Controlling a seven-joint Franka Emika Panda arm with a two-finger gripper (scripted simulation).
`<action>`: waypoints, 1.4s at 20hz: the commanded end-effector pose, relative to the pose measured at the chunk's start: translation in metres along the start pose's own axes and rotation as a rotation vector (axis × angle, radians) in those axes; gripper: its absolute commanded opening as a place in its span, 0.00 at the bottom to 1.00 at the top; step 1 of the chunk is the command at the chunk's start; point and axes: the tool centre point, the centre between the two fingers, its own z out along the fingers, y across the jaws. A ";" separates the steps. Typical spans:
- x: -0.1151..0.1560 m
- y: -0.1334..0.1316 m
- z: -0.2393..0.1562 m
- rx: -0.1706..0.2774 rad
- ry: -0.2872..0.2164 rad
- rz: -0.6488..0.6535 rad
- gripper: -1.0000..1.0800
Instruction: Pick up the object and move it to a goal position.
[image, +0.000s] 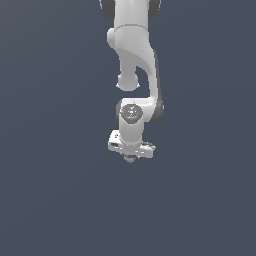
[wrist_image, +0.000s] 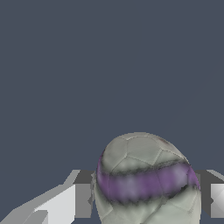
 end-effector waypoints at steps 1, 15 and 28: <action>0.000 0.000 0.001 0.000 0.000 0.000 0.00; -0.005 -0.010 -0.028 0.000 0.000 0.000 0.00; -0.026 -0.055 -0.151 -0.001 0.000 0.001 0.00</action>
